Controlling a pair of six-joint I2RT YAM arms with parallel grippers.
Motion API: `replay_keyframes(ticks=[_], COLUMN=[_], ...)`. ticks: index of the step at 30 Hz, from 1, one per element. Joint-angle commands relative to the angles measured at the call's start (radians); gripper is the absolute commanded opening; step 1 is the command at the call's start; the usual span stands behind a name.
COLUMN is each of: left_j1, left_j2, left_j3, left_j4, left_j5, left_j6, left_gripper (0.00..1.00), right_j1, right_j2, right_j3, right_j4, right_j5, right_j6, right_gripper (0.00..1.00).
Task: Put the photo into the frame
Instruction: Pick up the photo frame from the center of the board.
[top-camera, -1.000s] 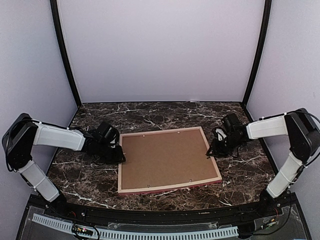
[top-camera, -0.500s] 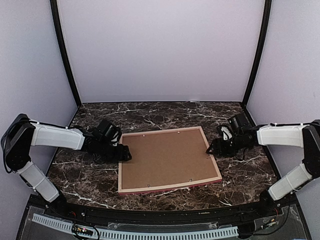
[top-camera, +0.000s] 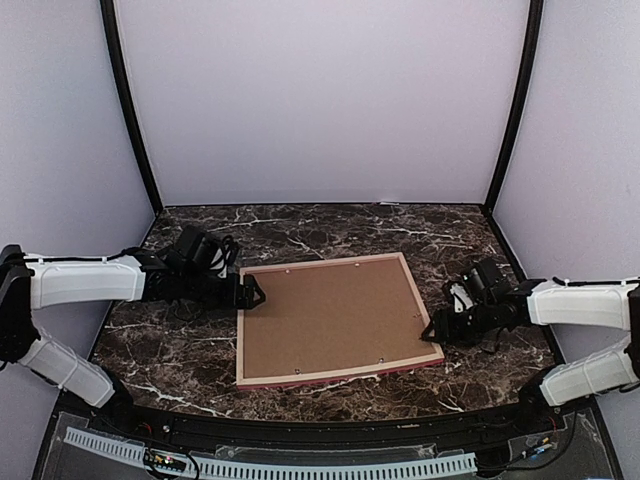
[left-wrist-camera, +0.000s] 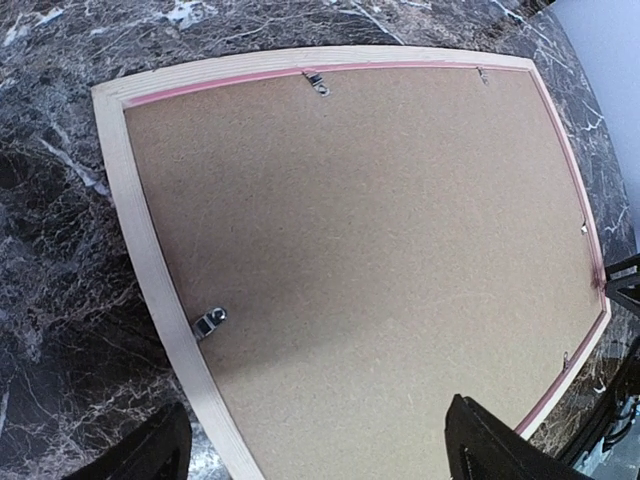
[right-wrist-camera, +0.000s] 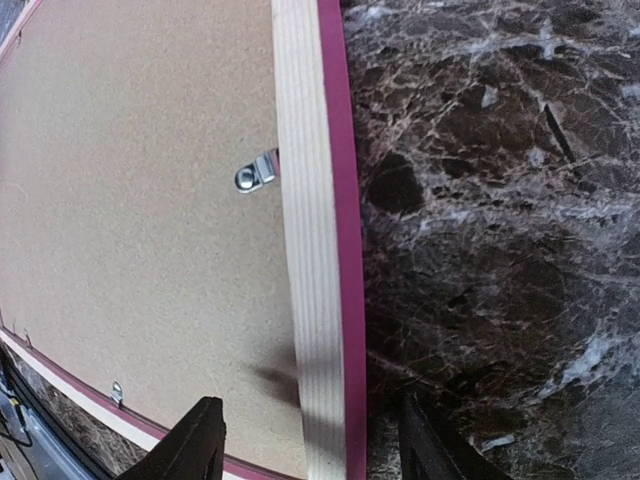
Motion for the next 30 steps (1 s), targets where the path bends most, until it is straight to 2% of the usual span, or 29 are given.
replay_keyframes(ticks=[1,15,26,30], left_j1=[-0.008,-0.075,-0.227,-0.282], left_j2=[-0.055,-0.089,-0.014,0.025], left_j3=[-0.020,-0.040,0.005,0.045], left_j4=[0.023,0.087,0.132,0.121], left_j5=[0.035,0.042,-0.022,-0.056], left_j6=[0.021,0.037,0.108,0.162], left_gripper=[0.91,0.92,0.92,0.88], right_j1=[0.031,0.092,0.103,0.102], right_j2=[0.001,0.052,0.085,0.109], right_j3=[-0.019,0.002,0.004,0.011], right_j4=[0.003,-0.011,0.019,0.041], right_j5=[0.073,0.170,0.186,0.193], right_j6=[0.030,0.025,0.039,0.044], right_gripper=[0.58,0.50,0.37,0.32])
